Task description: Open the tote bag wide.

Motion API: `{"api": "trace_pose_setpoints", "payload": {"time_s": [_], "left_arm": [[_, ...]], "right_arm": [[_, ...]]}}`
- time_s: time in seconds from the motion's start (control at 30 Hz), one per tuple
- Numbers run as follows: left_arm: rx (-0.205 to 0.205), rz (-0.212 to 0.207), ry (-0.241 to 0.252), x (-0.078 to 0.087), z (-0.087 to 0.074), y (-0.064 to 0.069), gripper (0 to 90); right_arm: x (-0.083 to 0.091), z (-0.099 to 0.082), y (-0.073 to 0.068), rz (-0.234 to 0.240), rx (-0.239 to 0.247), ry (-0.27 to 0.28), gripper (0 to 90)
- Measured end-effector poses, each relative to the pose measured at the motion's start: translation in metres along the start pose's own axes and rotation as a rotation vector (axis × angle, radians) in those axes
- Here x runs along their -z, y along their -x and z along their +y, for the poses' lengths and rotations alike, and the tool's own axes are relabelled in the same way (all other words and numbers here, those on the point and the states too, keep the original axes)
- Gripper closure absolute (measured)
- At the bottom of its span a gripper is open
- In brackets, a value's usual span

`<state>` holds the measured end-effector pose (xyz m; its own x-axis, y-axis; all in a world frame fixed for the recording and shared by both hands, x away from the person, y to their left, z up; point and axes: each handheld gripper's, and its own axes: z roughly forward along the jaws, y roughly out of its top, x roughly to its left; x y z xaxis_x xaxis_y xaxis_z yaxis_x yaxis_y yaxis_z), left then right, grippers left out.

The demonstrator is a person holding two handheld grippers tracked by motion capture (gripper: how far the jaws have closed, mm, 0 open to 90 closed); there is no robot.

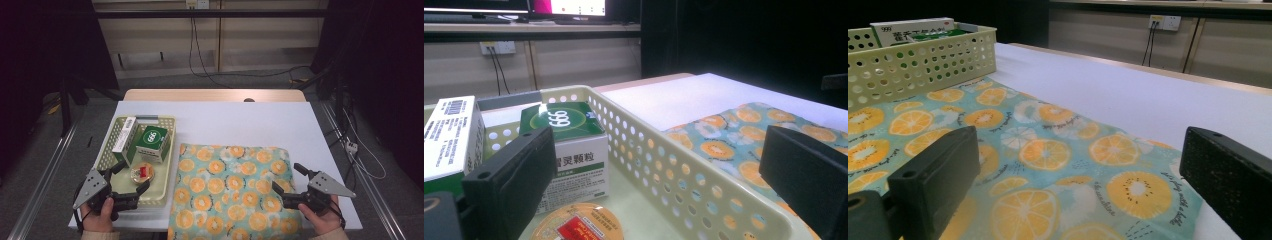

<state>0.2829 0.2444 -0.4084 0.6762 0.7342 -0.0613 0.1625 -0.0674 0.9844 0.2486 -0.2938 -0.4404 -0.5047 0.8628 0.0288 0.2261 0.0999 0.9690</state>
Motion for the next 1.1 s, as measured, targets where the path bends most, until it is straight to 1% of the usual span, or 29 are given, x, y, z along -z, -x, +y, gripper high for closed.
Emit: {"api": "trace_pose_setpoints", "payload": {"time_s": [0.07, 0.17, 0.27, 0.37, 0.43, 0.47, 0.57, 0.6, 0.63, 0.7, 0.8, 0.83, 0.87, 0.97, 1.03, 1.1], "left_arm": [[0.002, 0.0, 0.0, 0.0, 0.0, 0.0, 1.9], [-0.001, 0.002, 0.001, 0.0, 0.0, 0.0, 1.9], [0.001, 0.001, 0.001, -0.001, 0.0, 0.0, 1.9], [0.0, 0.001, 0.001, -0.001, 0.0, 0.0, 1.9], [0.002, 0.0, 0.003, -0.001, 0.0, 0.0, 1.9], [0.003, -0.001, 0.002, -0.001, 0.0, 0.0, 1.9], [0.004, -0.001, 0.004, -0.001, 0.001, 0.0, 1.9], [0.002, 0.0, 0.003, -0.001, 0.001, 0.0, 1.9], [0.007, -0.001, 0.007, -0.001, 0.001, 0.0, 1.9], [0.006, -0.001, 0.006, -0.001, 0.001, 0.0, 1.9], [0.009, -0.001, 0.005, -0.001, 0.0, 0.0, 1.9], [0.005, -0.005, 0.003, -0.002, 0.001, 0.0, 1.9], [0.003, -0.005, 0.001, -0.002, 0.001, -0.001, 1.9], [0.005, -0.008, 0.003, -0.002, 0.001, -0.001, 1.9], [0.009, -0.011, 0.007, -0.002, 0.001, -0.001, 1.9], [0.004, -0.014, 0.004, -0.002, 0.001, -0.001, 1.9]], "right_arm": [[0.0, 0.0, 0.001, -0.002, -0.009, -0.007, 2.9], [-0.002, -0.001, 0.002, -0.007, 0.007, -0.029, 2.9], [-0.004, -0.001, 0.002, -0.004, 0.007, -0.044, 2.9], [-0.008, 0.002, 0.004, 0.002, 0.024, -0.064, 2.5], [-0.013, 0.005, 0.007, 0.022, 0.04, -0.091, 2.5], [-0.016, 0.008, 0.009, 0.015, 0.048, -0.1, 2.6], [-0.027, 0.015, 0.013, 0.022, 0.031, -0.137, 3.5], [-0.031, 0.018, 0.015, 0.031, 0.028, -0.151, 3.1], [-0.035, 0.021, 0.016, 0.039, 0.035, -0.16, 2.4], [-0.046, 0.026, 0.019, 0.044, 0.045, -0.169, 4.7], [-0.063, 0.034, 0.023, 0.046, 0.045, -0.216, 5.4], [-0.069, 0.036, 0.024, 0.048, 0.055, -0.231, 6.6], [-0.075, 0.037, 0.025, 0.054, 0.055, -0.247, 8.5], [-0.09, 0.037, 0.031, 0.064, 0.025, -0.278, 11.5], [-0.099, 0.036, 0.037, 0.052, 0.025, -0.306, 14.1], [-0.106, 0.034, 0.045, 0.03, 0.021, -0.329, 15.6]]}}
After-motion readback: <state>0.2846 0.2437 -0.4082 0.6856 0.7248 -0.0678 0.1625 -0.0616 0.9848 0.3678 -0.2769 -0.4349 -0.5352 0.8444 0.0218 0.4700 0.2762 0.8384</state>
